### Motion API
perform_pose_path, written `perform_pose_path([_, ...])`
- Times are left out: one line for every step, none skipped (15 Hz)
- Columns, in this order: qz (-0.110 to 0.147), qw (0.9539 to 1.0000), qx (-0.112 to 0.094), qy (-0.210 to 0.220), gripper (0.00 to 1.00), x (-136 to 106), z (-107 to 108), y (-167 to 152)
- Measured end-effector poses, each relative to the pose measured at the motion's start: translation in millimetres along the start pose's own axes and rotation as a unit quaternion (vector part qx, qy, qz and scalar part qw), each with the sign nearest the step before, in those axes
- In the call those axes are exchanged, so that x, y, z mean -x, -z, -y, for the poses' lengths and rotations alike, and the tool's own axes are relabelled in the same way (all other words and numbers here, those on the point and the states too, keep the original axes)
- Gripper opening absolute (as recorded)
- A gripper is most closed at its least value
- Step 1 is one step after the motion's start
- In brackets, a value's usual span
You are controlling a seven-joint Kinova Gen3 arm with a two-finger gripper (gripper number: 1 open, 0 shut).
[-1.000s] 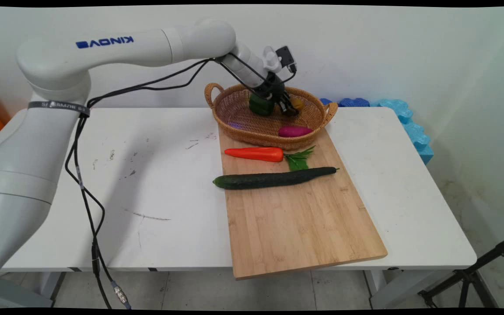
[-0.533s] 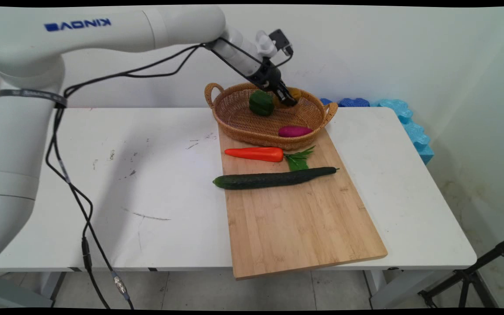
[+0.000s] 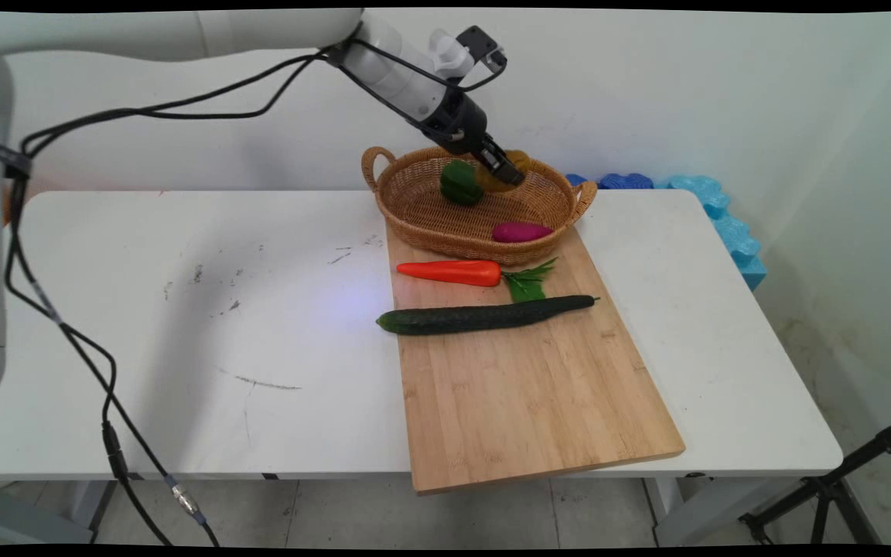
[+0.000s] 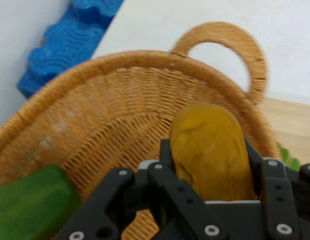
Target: Place the picked object on the cutting board
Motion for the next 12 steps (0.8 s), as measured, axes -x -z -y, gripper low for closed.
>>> perform_pose_path([0.001,1.0000,0.008,0.004,0.00,2,-9,8])
perform_pose_path([0.001,0.9999,0.015,0.007,0.00,4,-17,14])
perform_pose_path([0.002,0.9998,0.020,0.010,0.00,6,-23,17])
perform_pose_path([0.003,0.9995,0.028,0.013,0.00,8,-32,22])
perform_pose_path([0.004,0.9992,0.037,0.016,0.00,11,-41,26])
perform_pose_path([0.006,0.9987,0.047,0.019,0.00,14,-51,31])
perform_pose_path([0.007,0.9982,0.056,0.021,0.00,17,-60,34])
perform_pose_path([0.008,0.9975,0.067,0.023,0.00,21,-69,37])
perform_pose_path([0.009,0.9966,0.078,0.025,0.00,25,-79,40])
perform_pose_path([0.010,0.9958,0.087,0.027,0.00,29,-87,42])
perform_pose_path([0.010,0.9950,0.096,0.027,0.00,32,-94,44])
perform_pose_path([0.011,0.9945,0.101,0.027,0.00,35,-99,44])
